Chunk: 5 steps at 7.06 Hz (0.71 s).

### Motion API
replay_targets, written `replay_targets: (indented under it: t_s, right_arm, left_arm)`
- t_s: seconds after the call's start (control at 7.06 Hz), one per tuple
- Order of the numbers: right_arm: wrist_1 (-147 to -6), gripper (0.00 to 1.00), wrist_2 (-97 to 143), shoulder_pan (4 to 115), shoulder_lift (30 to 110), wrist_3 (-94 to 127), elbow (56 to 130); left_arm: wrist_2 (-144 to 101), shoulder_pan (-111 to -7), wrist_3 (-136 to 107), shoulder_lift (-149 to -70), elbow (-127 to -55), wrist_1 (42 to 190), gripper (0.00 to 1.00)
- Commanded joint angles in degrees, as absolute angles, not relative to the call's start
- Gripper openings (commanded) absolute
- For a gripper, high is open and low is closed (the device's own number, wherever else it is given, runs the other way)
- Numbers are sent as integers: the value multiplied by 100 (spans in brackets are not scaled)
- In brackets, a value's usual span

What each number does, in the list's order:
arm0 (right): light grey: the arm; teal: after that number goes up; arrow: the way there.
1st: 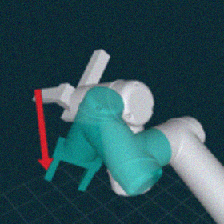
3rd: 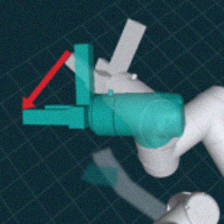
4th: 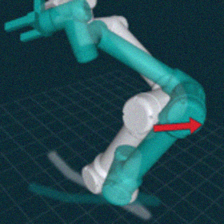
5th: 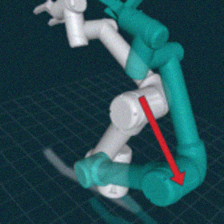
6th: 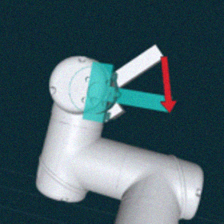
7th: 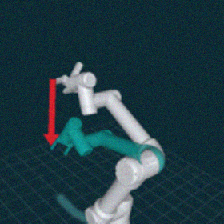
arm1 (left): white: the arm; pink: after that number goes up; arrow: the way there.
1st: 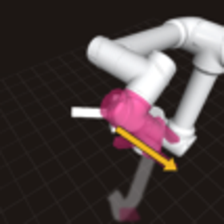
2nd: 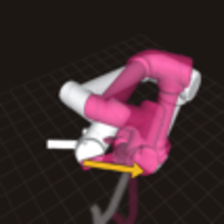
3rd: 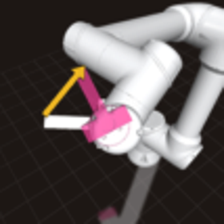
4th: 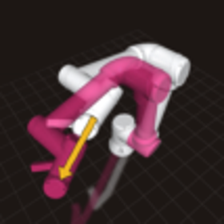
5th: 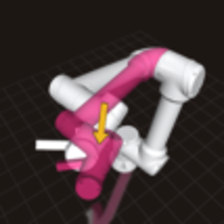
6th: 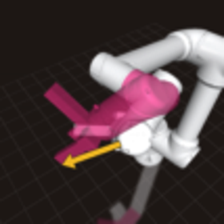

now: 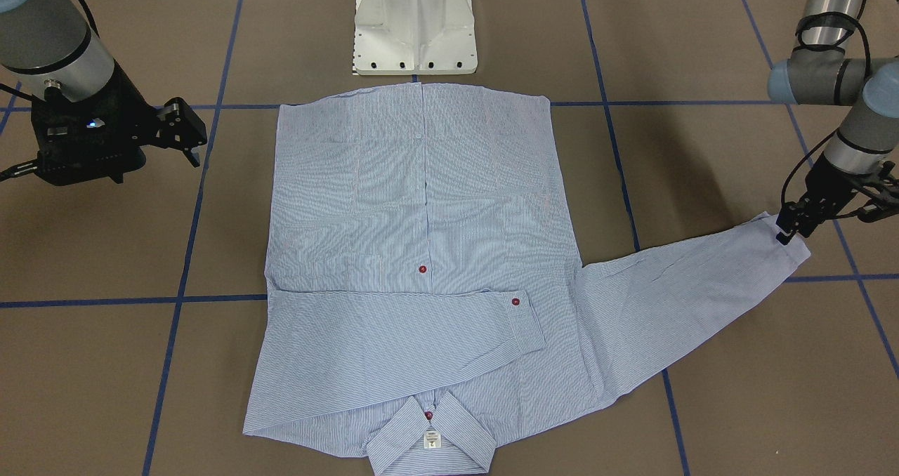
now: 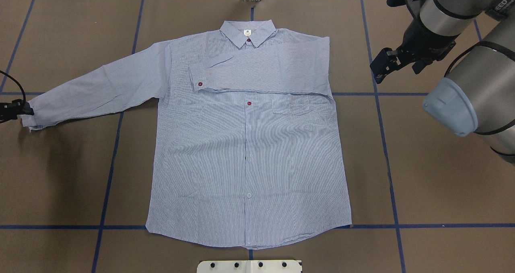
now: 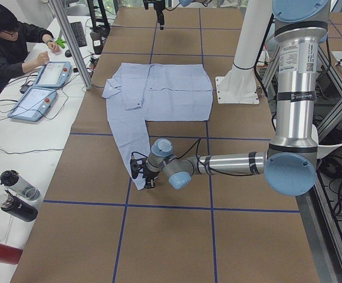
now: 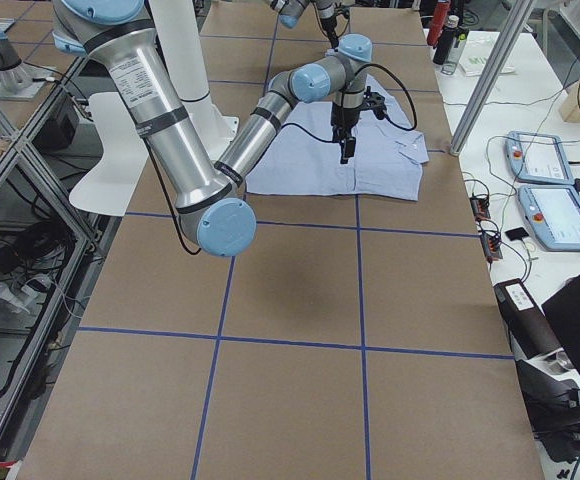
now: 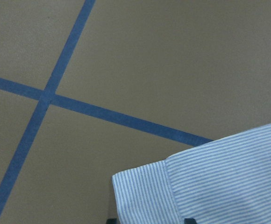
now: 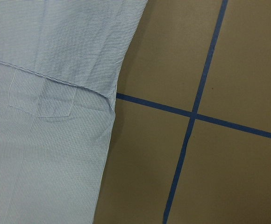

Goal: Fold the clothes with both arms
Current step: 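Lower the left gripper onto the other sleeve cuff and grasp it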

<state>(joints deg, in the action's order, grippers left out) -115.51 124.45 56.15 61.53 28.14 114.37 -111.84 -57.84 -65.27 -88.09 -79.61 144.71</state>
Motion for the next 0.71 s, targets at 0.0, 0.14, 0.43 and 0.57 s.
replay_targets:
  t_s: [0.0,0.14,0.43,0.57]
  right_arm:
    - [-11549,100,12445,5581,6152,2821,11435]
    - [-11549,100,12445,5546,6144,2847,11443]
    - [-11549,100,12437,5520,6144,2839,11435]
    - [-11549,100,12437,5520,6144,2830,11435]
  left_arm:
    - [-11171,-5792,-6521,-8772,-7963,14475,50]
    - [-11171,-5792,-6521,-8754,-7963,14476,47]
    - [-11171,-5792,-6539,-8754,-7972,14467,40]
    - [-11162,-5792,-6548,-8754,-7972,14467,34]
